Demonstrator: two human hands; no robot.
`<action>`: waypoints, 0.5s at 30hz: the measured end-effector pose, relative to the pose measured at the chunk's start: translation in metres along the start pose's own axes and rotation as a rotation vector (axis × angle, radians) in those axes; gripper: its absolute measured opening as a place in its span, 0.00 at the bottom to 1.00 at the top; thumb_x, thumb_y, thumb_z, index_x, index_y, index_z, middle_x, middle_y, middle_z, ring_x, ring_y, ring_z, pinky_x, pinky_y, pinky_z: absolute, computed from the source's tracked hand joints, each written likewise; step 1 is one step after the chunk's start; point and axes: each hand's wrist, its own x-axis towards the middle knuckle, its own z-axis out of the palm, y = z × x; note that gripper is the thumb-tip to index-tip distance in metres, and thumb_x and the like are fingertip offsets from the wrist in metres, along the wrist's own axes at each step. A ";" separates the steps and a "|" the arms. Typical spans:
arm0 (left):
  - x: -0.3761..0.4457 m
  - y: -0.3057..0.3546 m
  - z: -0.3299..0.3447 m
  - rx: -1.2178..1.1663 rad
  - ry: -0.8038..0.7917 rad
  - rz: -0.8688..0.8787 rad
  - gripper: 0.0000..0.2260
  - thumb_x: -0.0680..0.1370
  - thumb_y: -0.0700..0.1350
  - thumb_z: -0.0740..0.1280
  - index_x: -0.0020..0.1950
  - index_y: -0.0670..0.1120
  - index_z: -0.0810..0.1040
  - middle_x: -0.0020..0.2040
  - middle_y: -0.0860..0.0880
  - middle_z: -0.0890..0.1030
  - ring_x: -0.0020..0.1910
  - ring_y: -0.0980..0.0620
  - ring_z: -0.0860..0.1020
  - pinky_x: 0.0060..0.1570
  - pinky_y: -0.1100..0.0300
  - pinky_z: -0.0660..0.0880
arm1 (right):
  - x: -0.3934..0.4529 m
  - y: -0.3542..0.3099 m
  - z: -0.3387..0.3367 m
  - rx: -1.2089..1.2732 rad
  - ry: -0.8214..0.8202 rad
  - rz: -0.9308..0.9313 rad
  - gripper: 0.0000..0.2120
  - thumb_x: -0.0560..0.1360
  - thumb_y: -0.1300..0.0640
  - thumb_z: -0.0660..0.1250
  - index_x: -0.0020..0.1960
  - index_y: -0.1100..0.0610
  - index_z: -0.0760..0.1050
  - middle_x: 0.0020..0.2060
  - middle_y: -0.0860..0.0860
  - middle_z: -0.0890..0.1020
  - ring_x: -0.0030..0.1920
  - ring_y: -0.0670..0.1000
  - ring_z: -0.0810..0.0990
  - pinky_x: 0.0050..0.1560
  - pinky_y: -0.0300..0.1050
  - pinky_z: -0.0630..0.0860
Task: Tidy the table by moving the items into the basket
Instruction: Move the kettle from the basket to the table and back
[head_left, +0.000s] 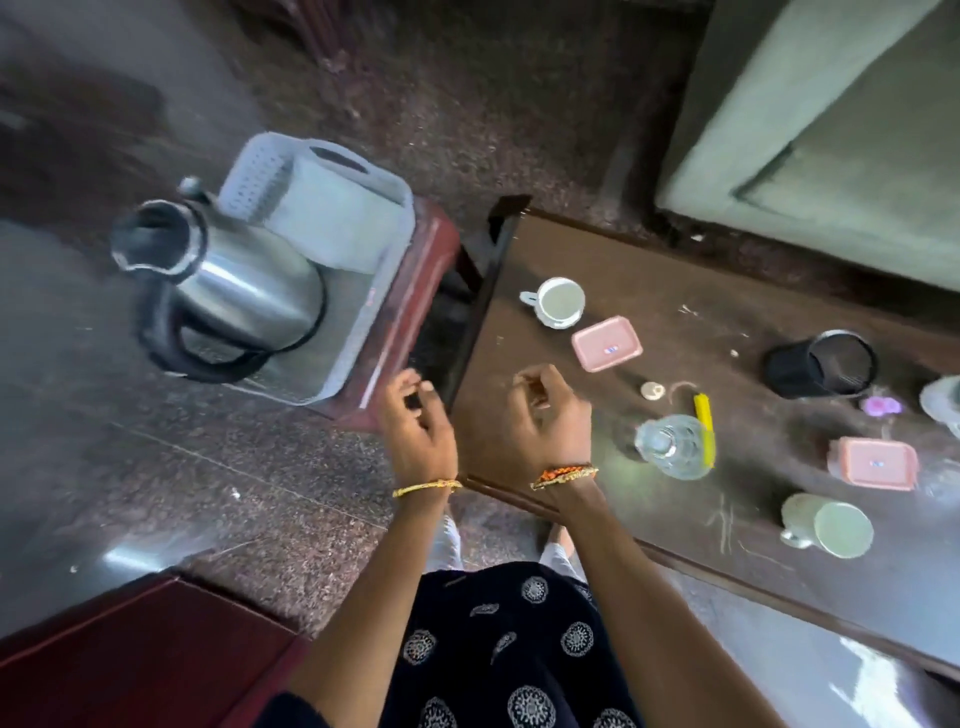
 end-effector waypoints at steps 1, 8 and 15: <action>0.015 -0.002 -0.024 -0.004 0.107 0.015 0.14 0.78 0.44 0.60 0.60 0.37 0.71 0.55 0.37 0.76 0.51 0.45 0.77 0.45 0.58 0.78 | 0.002 -0.017 0.018 0.013 -0.039 -0.020 0.09 0.70 0.51 0.60 0.41 0.54 0.76 0.32 0.49 0.80 0.32 0.49 0.78 0.36 0.43 0.76; 0.116 -0.028 -0.167 0.105 0.541 0.077 0.14 0.77 0.37 0.61 0.57 0.28 0.68 0.54 0.28 0.67 0.53 0.31 0.70 0.55 0.36 0.70 | 0.004 -0.122 0.143 0.123 -0.314 -0.095 0.08 0.74 0.55 0.64 0.42 0.59 0.77 0.32 0.50 0.81 0.32 0.48 0.77 0.36 0.43 0.75; 0.188 -0.037 -0.196 -0.442 0.232 -0.522 0.20 0.83 0.52 0.48 0.65 0.40 0.67 0.51 0.45 0.76 0.48 0.52 0.74 0.49 0.60 0.72 | -0.005 -0.172 0.237 0.151 -0.587 0.077 0.13 0.75 0.51 0.65 0.56 0.56 0.77 0.54 0.53 0.81 0.53 0.50 0.79 0.55 0.38 0.72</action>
